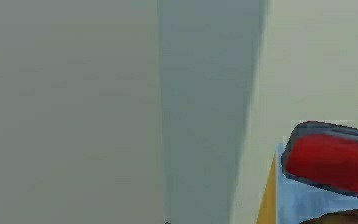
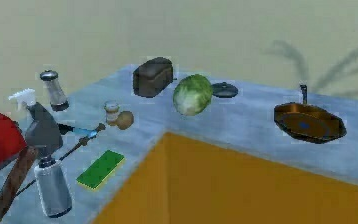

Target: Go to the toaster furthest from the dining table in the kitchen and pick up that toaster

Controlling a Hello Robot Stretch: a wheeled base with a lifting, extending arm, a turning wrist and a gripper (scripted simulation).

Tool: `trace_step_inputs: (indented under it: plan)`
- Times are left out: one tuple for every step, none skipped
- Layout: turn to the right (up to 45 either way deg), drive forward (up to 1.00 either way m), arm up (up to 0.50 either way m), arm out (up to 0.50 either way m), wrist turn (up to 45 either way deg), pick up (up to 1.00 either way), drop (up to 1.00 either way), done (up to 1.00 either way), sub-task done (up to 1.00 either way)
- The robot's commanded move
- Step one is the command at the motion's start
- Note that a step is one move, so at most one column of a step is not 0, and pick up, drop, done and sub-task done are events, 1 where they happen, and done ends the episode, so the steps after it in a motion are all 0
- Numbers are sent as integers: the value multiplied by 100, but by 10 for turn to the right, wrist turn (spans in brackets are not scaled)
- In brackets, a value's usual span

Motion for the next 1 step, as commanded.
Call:
trace_step_inputs:
  plan:
    - [-450,0,0,0,0,0,0,0,0]
